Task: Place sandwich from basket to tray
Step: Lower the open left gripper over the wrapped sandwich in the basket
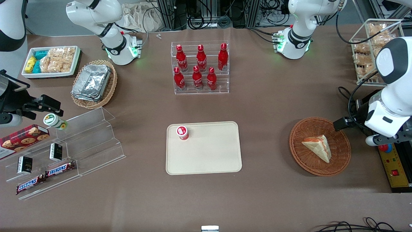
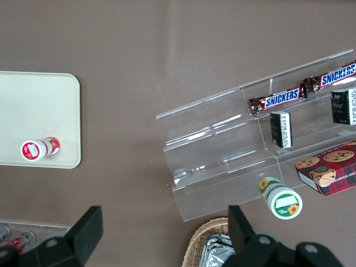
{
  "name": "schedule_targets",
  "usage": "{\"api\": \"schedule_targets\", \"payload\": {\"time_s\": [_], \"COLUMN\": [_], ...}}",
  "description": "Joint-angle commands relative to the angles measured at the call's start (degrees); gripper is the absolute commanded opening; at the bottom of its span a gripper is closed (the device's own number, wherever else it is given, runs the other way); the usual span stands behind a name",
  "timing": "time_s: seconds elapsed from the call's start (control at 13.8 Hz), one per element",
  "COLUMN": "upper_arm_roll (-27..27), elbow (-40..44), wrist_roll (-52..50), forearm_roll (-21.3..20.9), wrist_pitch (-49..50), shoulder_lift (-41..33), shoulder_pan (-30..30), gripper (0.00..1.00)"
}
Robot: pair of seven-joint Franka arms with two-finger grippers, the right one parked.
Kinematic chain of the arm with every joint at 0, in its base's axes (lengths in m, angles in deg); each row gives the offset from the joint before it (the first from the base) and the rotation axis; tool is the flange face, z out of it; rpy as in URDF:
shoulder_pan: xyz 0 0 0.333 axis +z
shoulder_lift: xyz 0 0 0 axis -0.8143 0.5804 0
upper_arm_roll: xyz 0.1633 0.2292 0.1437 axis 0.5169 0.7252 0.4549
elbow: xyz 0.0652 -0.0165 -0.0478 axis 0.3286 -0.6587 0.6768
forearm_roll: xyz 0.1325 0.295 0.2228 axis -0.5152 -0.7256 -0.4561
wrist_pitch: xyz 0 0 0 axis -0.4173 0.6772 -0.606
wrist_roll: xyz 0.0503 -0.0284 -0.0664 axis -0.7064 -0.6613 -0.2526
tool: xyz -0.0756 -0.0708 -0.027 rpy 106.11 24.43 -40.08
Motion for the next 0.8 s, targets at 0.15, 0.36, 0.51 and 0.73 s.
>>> {"api": "schedule_targets", "payload": {"time_s": [0.15, 0.36, 0.51, 0.73], "upper_arm_roll": [1.28, 1.37, 1.46, 1.46], "elbow": [1.45, 1.28, 0.57, -1.36], "wrist_roll": [-1.91, -10.32, -16.75, -24.05], "forearm_roll": [0.98, 0.72, 0.11, -0.07], "wrist_pitch": [1.15, 0.71, 0.01, -4.29], "shoulder_lift": [2.70, 5.35, 6.92, 9.30], "shoulder_pan": [0.77, 0.86, 1.47, 1.56], "gripper": [1.00, 1.00, 1.00, 1.00]}}
